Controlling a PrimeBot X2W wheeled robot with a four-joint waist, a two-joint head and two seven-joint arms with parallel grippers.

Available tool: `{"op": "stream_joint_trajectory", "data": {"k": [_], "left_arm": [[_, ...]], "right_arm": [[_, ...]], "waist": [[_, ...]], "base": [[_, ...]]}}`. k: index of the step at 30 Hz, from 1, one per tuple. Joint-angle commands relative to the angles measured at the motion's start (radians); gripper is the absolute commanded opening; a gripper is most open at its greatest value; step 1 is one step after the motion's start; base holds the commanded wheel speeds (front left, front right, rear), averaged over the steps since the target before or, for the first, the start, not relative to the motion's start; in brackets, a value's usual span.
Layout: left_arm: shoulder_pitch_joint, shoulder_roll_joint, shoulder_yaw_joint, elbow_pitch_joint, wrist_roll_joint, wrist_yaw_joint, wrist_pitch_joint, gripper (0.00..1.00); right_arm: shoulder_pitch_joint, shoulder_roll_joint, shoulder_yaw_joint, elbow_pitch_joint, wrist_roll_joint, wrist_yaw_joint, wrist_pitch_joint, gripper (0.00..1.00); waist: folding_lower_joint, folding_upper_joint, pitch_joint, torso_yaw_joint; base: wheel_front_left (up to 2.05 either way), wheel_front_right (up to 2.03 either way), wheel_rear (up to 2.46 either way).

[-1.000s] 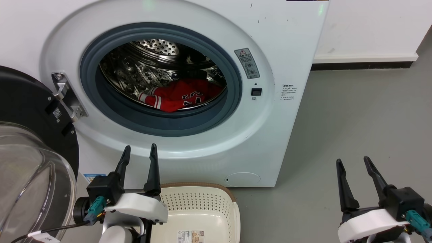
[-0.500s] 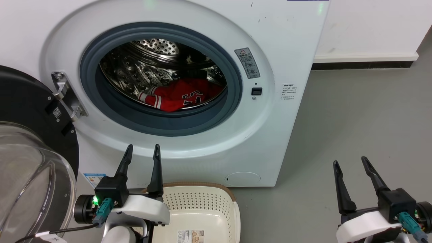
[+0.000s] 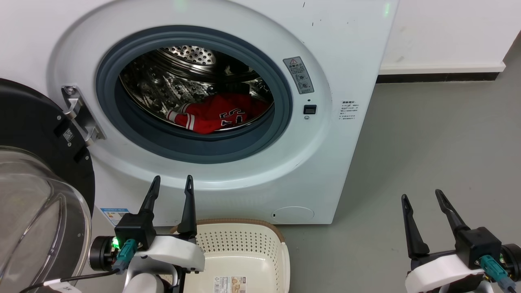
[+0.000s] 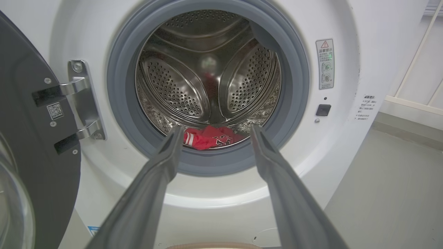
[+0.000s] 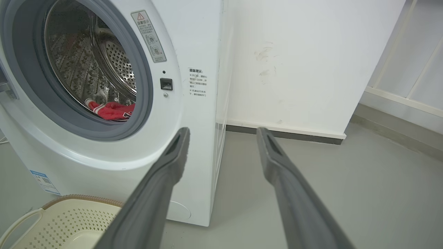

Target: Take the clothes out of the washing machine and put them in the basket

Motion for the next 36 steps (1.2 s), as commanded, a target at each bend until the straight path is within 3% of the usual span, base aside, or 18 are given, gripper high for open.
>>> {"op": "stream_joint_trajectory", "data": {"k": [1,10,20,25,27,36], "left_arm": [[-0.003,0.001,-0.001,0.002,0.009,0.004,-0.003,1.0],[-0.059,0.001,0.021,0.01,0.038,0.013,-0.003,1.0],[-0.289,0.028,0.053,0.123,0.066,0.037,-0.002,1.0],[-0.432,0.079,0.061,0.227,0.084,0.043,0.019,1.0],[-0.542,0.129,0.057,0.298,0.107,0.045,0.06,1.0],[-0.768,0.259,0.031,0.44,0.17,0.025,0.182,1.0]], "right_arm": [[-0.002,0.001,0.0,0.002,0.005,0.0,0.0,1.0],[-0.034,0.001,0.011,-0.019,0.015,0.0,0.0,1.0],[-0.111,0.001,0.054,-0.06,0.033,0.0,-0.013,1.0],[-0.16,0.001,0.083,-0.051,0.057,0.0,-0.03,1.0],[-0.2,0.001,0.108,-0.027,0.083,0.0,-0.046,1.0],[-0.282,0.001,0.171,0.04,0.154,0.0,-0.068,1.0]], "waist": [[0.0,0.0,0.001,0.0],[0.0,0.0,0.048,-0.008],[0.0,0.0,0.221,-0.068],[0.0,0.0,0.315,-0.123],[0.0,0.0,0.382,-0.171],[0.0,0.0,0.487,-0.274]], "base": [[0.0,0.0,0.0],[0.0,0.0,0.0],[0.0,0.0,0.0],[0.0,0.0,0.0],[0.0,0.0,0.0],[0.0,0.0,0.0]]}}
